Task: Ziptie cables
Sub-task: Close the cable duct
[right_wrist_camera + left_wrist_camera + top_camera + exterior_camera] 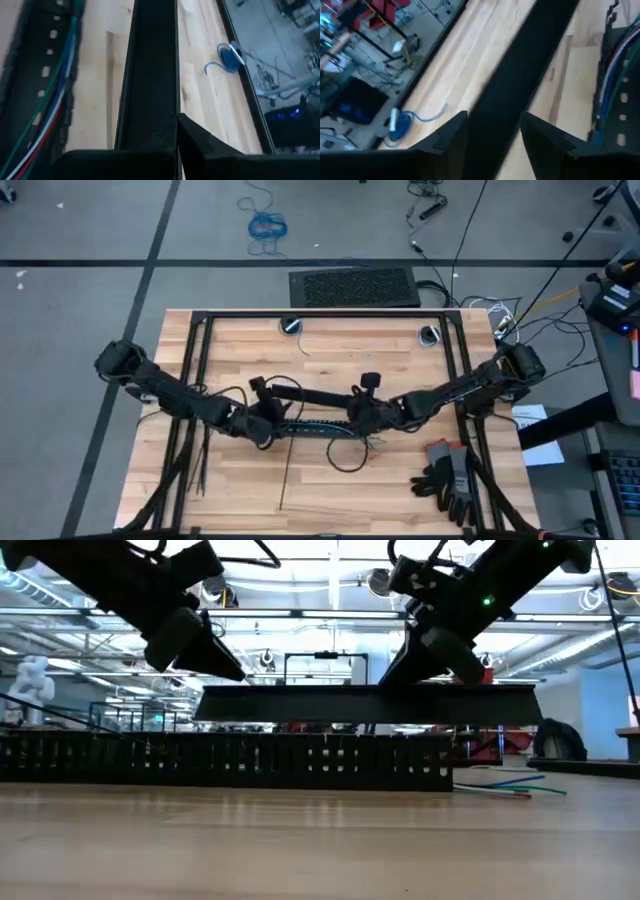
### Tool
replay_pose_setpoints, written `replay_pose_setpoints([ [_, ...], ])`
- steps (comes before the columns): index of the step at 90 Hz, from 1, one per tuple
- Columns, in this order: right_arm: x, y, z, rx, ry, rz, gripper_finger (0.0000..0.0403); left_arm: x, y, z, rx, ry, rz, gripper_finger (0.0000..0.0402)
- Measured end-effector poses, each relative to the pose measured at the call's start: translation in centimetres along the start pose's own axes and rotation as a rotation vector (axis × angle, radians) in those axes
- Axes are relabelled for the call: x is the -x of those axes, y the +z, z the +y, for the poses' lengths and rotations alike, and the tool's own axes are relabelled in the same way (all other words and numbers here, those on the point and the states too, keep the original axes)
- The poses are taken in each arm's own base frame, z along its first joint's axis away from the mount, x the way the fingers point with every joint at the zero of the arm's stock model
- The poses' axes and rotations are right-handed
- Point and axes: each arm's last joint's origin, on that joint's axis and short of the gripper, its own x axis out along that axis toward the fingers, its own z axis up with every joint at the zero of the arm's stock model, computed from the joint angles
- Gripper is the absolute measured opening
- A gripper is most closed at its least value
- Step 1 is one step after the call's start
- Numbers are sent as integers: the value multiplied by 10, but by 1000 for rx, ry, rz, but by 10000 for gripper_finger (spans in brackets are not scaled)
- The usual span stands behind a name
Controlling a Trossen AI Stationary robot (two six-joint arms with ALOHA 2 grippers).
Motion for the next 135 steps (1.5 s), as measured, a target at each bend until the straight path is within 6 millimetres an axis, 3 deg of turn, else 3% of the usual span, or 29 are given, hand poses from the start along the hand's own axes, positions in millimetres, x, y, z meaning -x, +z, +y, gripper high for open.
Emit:
replay_pose_setpoints([
  [17,7,1,6,84,-53,-11,1,-7,1,3,-14,-91,23,220],
  [27,8,2,7,117,-60,-16,0,-14,0,7,38,-174,51,221],
  [49,17,4,16,183,-91,-41,0,-27,-2,20,92,-138,90,222],
  [65,26,8,22,210,-136,-77,0,-32,-3,24,116,-228,112,216],
  [92,29,9,24,224,-181,-80,0,-33,-3,24,127,-304,118,138],
  [115,29,9,24,222,-191,-79,0,-33,-3,23,114,-316,116,16],
  [135,29,9,24,200,-185,-79,0,-24,3,15,-9,-254,41,7],
])
